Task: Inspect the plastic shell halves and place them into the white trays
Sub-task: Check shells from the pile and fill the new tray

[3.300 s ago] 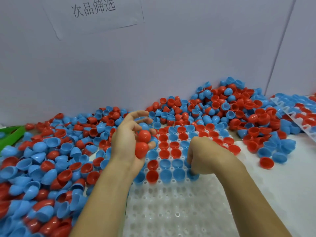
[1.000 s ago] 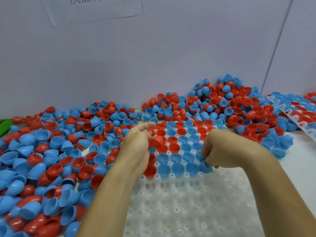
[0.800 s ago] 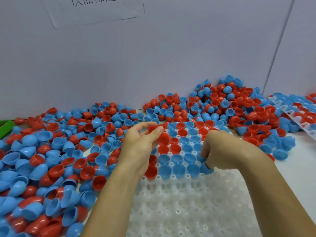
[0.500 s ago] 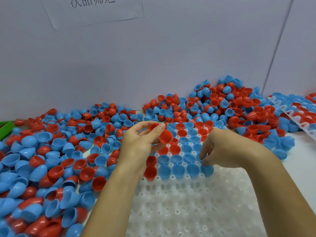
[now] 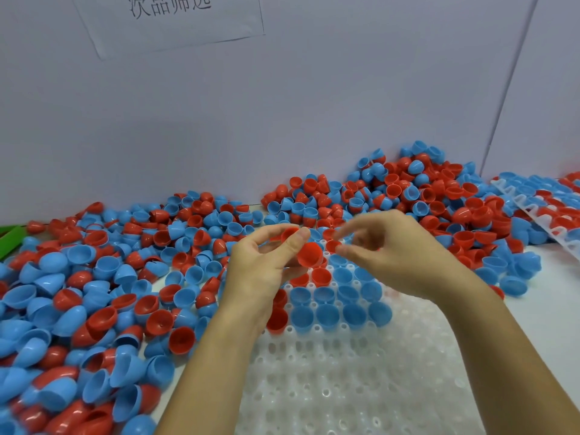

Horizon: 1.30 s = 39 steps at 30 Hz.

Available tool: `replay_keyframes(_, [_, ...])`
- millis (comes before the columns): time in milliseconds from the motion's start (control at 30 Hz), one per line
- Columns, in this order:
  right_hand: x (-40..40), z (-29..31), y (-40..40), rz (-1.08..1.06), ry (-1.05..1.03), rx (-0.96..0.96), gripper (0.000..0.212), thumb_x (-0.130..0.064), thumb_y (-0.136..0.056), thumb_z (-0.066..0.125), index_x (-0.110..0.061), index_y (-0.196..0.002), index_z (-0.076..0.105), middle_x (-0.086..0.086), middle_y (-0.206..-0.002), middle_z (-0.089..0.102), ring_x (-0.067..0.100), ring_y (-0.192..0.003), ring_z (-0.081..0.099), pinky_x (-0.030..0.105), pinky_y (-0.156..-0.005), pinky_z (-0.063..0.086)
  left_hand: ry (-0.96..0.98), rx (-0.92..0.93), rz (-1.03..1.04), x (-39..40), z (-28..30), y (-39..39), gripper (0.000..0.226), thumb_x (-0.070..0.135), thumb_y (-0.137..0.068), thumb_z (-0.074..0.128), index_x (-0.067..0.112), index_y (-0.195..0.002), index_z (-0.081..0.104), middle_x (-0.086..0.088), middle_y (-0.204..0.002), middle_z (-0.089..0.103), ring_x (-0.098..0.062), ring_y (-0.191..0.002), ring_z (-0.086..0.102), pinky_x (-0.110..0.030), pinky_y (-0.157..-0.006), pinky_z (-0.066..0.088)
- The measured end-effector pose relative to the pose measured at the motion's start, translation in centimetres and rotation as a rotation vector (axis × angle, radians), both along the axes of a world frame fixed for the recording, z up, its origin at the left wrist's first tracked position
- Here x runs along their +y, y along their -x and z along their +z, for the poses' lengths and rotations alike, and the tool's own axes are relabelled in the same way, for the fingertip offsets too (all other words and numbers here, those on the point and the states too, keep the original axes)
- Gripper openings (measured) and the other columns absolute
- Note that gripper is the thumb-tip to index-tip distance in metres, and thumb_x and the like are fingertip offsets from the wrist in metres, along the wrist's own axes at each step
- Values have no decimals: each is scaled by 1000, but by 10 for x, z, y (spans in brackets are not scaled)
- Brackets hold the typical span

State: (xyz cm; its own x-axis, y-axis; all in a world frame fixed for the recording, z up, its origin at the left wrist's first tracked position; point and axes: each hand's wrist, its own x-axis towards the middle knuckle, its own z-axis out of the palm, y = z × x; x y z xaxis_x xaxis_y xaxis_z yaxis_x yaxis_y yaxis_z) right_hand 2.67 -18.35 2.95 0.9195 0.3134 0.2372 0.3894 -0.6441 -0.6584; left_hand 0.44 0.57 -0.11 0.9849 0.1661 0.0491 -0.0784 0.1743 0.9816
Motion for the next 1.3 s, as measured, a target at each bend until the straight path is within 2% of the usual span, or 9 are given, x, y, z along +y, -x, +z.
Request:
replay_keyframes(133, [17, 1, 4, 175, -253, -17, 18, -24, -85, 77, -34, -99, 72, -8, -78, 70, 8, -73, 70, 18, -71, 57, -75, -46, -16, -1, -1, 1, 38, 41, -70, 76, 22, -103, 76, 0, -91, 79, -18, -81, 77, -23, -62, 58])
replay_keyframes(267, [22, -5, 3, 188, -141, -4, 23, -18, -84, 78, -35, -98, 75, -7, -78, 71, 16, -67, 70, 31, -66, 61, -124, -80, -63, -3, -1, 2, 37, 40, -76, 72, 23, -109, 76, 5, -95, 79, -17, -81, 76, -25, -64, 60])
replay_keyframes(400, [19, -7, 0, 110, -62, -52, 18, -16, -83, 78, -29, -95, 78, -8, -71, 71, 7, -61, 67, 22, -60, 57, -175, -84, -134, -6, -2, 2, 40, 46, -79, 68, 27, -115, 73, 18, -102, 76, -8, -88, 75, -23, -69, 60])
replay_keyframes(533, [-11, 0, -3, -71, 67, 30, 14, -22, -82, 81, -29, -93, 78, -12, -75, 74, -1, -67, 69, 17, -64, 58, -191, -52, -42, -4, -4, -1, 57, 55, -73, 69, 24, -121, 72, 15, -102, 76, -10, -84, 74, -27, -72, 62])
replay_keyframes(667, [-42, 4, -3, -163, 245, 191, 9, -27, -78, 84, -34, -77, 78, -21, -69, 71, -3, -64, 67, 13, -54, 48, -170, -17, 49, 1, -6, -4, 44, 50, -78, 70, 23, -112, 76, 10, -94, 76, -8, -77, 73, -21, -64, 58])
replay_keyframes(800, [-49, 3, -1, -188, 443, 354, 17, -27, -76, 85, -39, -71, 75, -19, -79, 72, 1, -75, 64, 21, -70, 52, -180, 12, 90, 4, -9, -7, 28, 43, -87, 70, 25, -107, 77, 9, -97, 76, -9, -78, 74, -20, -61, 58])
replay_keyframes(967, [-39, -5, -2, -203, 516, 440, 15, -18, -79, 81, -31, -85, 78, -11, -90, 73, 6, -81, 65, 22, -72, 56, -210, 31, 122, 7, -12, -9, 14, 35, -94, 68, 29, -99, 80, 9, -91, 76, -11, -77, 73, -21, -62, 58])
replay_keyframes(1167, [-37, -8, -6, -208, 496, 469, 18, -12, -82, 78, -24, -95, 79, -7, -97, 72, 9, -85, 63, 26, -77, 57, -465, -21, 204, 4, -7, -5, 14, 35, -99, 60, 37, -103, 74, 21, -102, 71, 5, -91, 65, -22, -78, 57])
replay_keyframes(1300, [-52, -5, -6, -79, 443, 510, 19, -24, -84, 74, -38, -96, 77, -24, -92, 61, 0, -86, 58, 19, -76, 47, -709, -15, 240, 2, 9, -21, 25, 35, -96, 63, 33, -120, 64, 9, -122, 61, -6, -108, 58, -26, -88, 49])
